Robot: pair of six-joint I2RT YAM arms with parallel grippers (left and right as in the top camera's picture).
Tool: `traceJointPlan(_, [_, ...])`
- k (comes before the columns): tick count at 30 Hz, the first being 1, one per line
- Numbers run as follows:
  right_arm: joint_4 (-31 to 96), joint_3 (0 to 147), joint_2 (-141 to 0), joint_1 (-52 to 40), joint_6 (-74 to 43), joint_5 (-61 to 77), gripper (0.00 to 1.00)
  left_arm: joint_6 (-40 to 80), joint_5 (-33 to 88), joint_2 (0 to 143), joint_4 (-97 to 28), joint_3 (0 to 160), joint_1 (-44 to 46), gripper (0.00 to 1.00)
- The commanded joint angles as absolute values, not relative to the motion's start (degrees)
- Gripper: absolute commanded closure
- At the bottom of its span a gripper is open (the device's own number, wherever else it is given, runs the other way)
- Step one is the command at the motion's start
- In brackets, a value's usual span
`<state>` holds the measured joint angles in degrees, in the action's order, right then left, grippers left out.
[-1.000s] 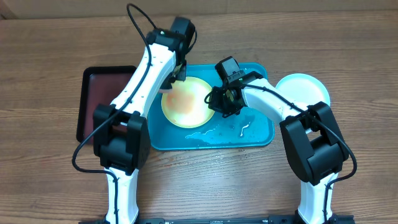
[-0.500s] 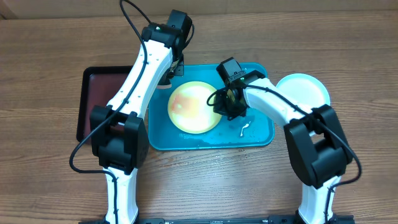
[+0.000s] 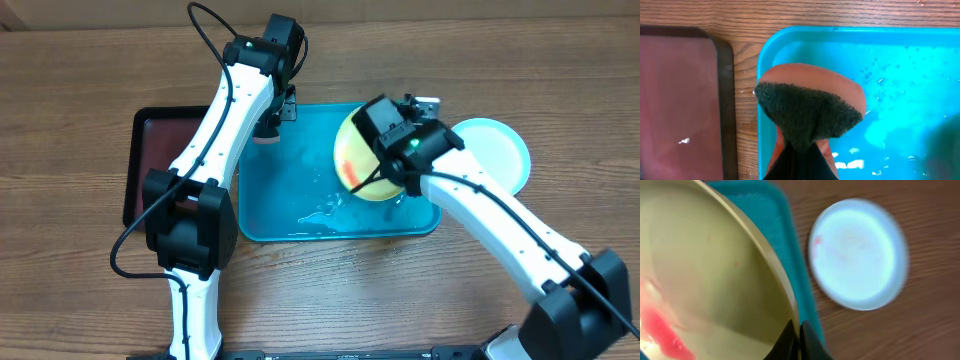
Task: Clean dirty plates on tray and stack at the side
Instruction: 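Lift the yellow-green plate off the tray with the right gripper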
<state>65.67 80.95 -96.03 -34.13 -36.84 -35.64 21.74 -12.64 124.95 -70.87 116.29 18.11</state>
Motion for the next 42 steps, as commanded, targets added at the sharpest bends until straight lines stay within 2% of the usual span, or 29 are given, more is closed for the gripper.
traceJointPlan(1, [67.7, 81.3, -93.1, -37.1, -42.3, -51.5, 0.96, 23.0, -11.9, 125.3, -70.1, 116.8, 18.0, 0.96])
traceJointPlan(16, [80.1, 81.3, -92.2, -50.9, -54.8, -79.9, 0.96, 23.0, -11.6, 125.3, -68.3, 111.7, 18.0, 0.96])
traceJointPlan(29, [79.9, 81.3, -92.2, -52.4, -55.8, -90.1, 0.96, 23.0, -7.8, 125.3, -66.5, 107.7, 18.0, 0.96])
traceJointPlan(38, [79.3, 81.3, -92.2, -52.2, -59.3, -88.7, 0.96, 23.0, -7.8, 125.3, -66.4, 107.7, 18.0, 0.96])
traceJointPlan(42, [78.5, 81.2, -92.3, -49.6, -62.2, -79.7, 0.96, 23.0, -7.4, 125.3, -66.5, 107.7, 18.0, 0.96])
